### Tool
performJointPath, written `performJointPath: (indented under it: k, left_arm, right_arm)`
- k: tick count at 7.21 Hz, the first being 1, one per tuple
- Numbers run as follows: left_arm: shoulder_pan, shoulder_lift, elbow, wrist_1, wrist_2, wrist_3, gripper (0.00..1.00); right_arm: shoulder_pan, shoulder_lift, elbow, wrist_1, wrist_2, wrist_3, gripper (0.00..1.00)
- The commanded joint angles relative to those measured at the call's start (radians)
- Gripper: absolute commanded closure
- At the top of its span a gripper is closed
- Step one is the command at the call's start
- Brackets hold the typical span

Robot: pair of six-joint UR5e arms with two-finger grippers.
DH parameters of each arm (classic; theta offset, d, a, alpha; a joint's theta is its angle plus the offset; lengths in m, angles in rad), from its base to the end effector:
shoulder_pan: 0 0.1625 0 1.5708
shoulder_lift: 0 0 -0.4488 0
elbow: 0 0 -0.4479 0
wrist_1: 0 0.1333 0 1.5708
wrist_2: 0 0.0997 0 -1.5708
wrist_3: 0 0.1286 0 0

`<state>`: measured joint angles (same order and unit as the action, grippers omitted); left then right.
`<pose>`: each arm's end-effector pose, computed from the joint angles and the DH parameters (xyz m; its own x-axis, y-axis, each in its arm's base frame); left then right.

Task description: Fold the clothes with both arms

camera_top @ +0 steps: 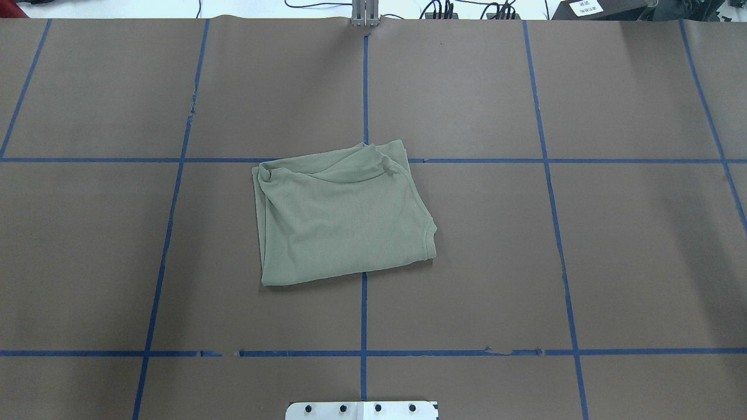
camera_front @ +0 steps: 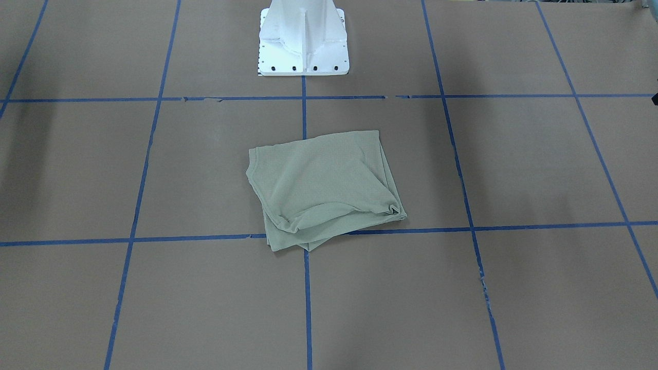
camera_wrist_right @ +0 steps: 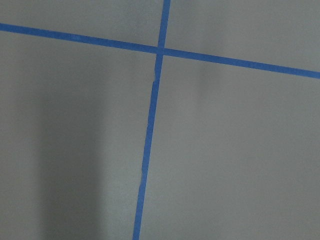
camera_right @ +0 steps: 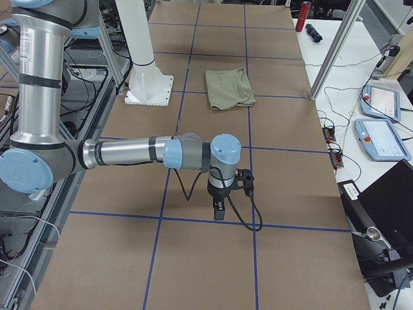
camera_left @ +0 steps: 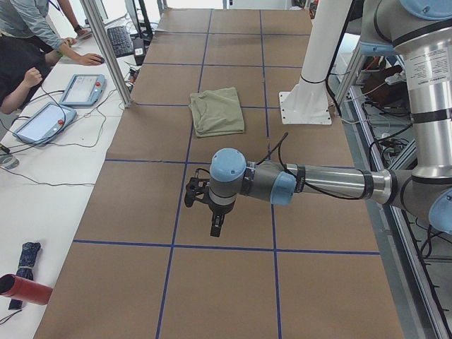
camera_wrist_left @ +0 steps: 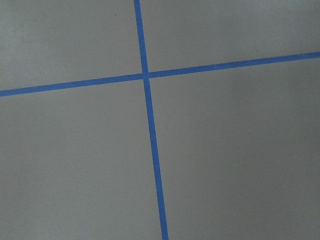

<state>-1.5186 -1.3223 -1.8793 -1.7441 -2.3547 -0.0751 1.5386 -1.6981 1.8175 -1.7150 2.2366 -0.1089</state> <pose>-0.0187 -0.4564 0.6362 0.7005 0.1265 -0.7023 0.0018 0.9838 0.1790 0.0382 -0.4864 0.6579 0.7784 -0.1185 0.6165 0.1175 0.9922 0.0425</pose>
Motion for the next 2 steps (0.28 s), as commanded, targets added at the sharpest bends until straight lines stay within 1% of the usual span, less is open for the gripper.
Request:
performJointPath:
  k: [1,2]
  left_arm:
    - [0.0,0.0,0.002,0.0,0.0,0.0,0.0]
    - [0.0,0.0,0.003,0.0,0.0,0.0,0.0]
  right_arm:
    - [0.0,0.0,0.0,0.0,0.0,0.0,0.0]
    - [0.0,0.0,0.0,0.0,0.0,0.0,0.0]
